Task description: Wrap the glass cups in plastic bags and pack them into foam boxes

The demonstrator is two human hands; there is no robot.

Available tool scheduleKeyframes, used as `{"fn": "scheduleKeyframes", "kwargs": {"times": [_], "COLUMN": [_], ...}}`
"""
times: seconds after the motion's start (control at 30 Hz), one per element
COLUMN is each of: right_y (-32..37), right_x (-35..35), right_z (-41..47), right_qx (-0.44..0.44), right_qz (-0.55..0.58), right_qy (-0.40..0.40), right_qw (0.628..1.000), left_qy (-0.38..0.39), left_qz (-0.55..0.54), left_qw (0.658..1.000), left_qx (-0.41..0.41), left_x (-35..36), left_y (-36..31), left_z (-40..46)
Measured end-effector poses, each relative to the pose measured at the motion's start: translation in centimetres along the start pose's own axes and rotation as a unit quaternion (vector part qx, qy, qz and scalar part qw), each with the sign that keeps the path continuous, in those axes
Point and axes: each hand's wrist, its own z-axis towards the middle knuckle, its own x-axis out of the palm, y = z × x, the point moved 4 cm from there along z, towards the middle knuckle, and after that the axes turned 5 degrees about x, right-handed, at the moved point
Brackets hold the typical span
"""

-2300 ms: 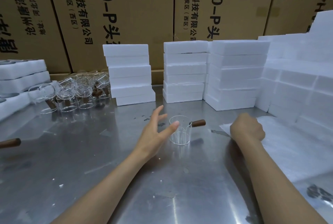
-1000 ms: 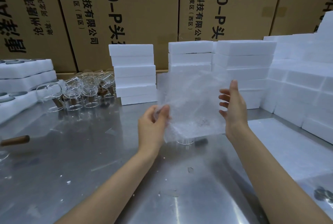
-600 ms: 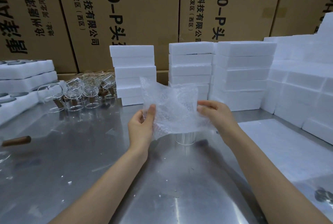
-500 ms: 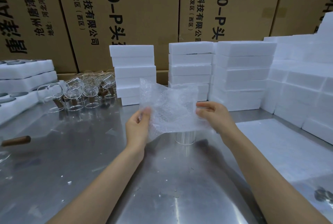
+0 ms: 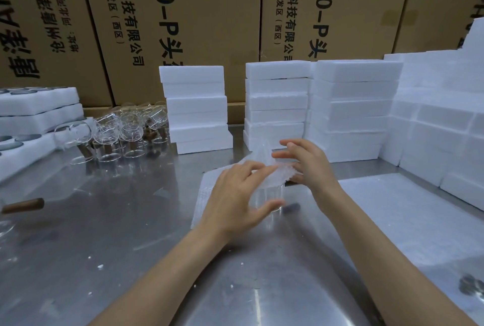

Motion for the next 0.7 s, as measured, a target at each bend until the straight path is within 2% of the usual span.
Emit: {"fn": "scheduleKeyframes", "kwargs": {"times": [0.1,0.17,0.23,0.37,0.47,0.57,0.63,0.7], "right_y": [-0.3,-0.7,-1.4,-3.4,-4.1,-4.0,-4.0,-3.7], "right_x": [-0.5,-1.2,-1.8,-1.9,-1.5,-1.6,-1.8,-2.0], "right_z": [0.2,0.5,0.6,1.2,1.3,1.3,1.5,1.5], "right_qx": [0.007,-0.012,-0.011,0.078,0.112,0.122,0.137,0.144], "right_qz": [0.001,-0.127,-0.261,-0.372,-0.341,-0.316,-0.217,-0.108], "right_qy": [-0.05,-0.117,-0.149,-0.096,-0.04,-0.03,-0.037,-0.065], "right_qw": [0.999,0.985,0.954,0.92,0.932,0.94,0.966,0.982], "left_qy": [-0.085,-0.117,-0.142,-0.147,-0.072,0.038,0.075,0.075], "left_qz": [0.022,0.004,-0.024,-0.079,-0.092,-0.091,-0.07,-0.04], "left_qw": [0.996,0.993,0.986,0.955,0.944,0.945,0.952,0.962], "left_qx": [0.014,-0.022,-0.086,-0.245,-0.31,-0.312,-0.287,-0.259], "left_x": [-0.9,-1.4,-1.7,-1.6,-1.1,-0.4,-0.2,-0.1], "left_y": [0.3,1.1,2.3,5.9,7.1,6.9,6.5,6.0], "left_z": [0.1,0.0,-0.3,-1.5,-2.2,-2.4,-2.3,-2.1]}}
